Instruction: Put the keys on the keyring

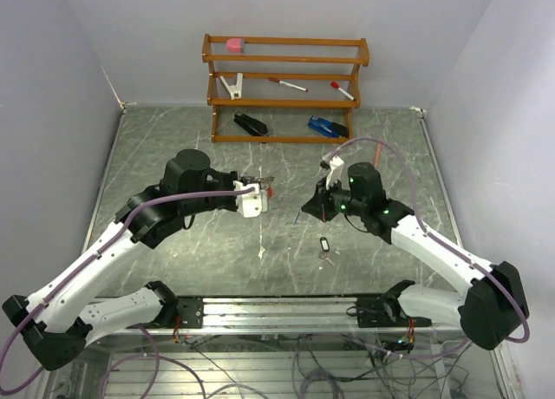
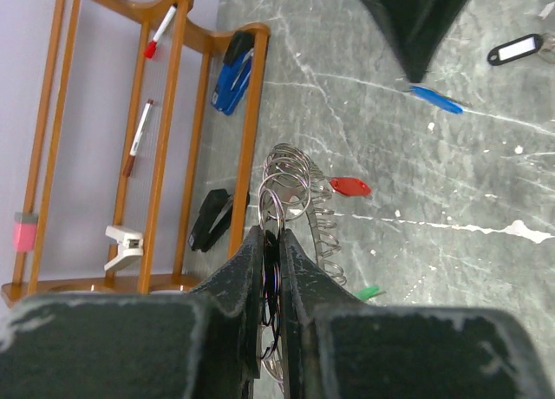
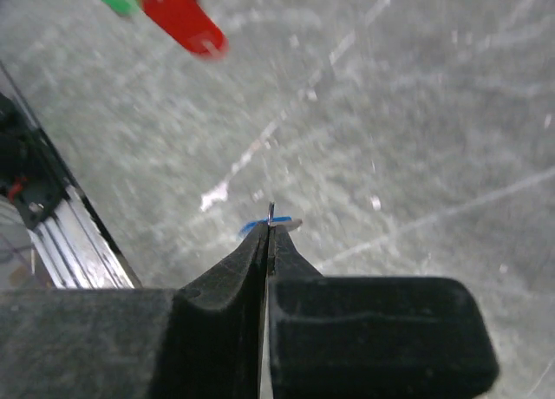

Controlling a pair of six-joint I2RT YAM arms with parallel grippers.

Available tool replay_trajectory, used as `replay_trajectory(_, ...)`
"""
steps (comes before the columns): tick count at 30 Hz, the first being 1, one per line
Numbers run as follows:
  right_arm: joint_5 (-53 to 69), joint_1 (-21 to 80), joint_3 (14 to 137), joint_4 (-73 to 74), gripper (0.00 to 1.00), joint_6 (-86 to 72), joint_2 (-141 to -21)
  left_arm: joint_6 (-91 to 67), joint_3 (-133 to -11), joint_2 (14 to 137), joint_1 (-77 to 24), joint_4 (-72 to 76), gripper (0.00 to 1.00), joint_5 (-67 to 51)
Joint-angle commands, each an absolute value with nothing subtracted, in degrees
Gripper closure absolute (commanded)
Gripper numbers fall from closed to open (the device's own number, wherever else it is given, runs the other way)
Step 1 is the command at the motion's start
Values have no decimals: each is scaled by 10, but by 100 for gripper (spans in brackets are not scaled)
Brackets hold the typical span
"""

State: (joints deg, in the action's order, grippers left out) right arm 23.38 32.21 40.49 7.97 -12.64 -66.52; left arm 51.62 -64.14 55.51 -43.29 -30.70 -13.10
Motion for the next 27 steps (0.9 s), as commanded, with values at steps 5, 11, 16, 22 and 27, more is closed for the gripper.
replay_trajectory(5,262,347,474,-3,100,-138,-630,514,-668,570,-426,-315,93,-162)
replay_trajectory(11,222,408,524,-18,100,-123,-648,522,-657,579,-425,-320,93,-159)
replay_trajectory(16,195,457,532,-49,100,-128,-659,523,-655,577,-425,-318,93,-146)
replay_trajectory(22,188,479,537,-72,100,-132,-661,526,-647,575,-425,-316,93,-140)
replay_trajectory(27,175,491,557,-77,100,-122,-667,524,-646,576,-425,-316,93,-138)
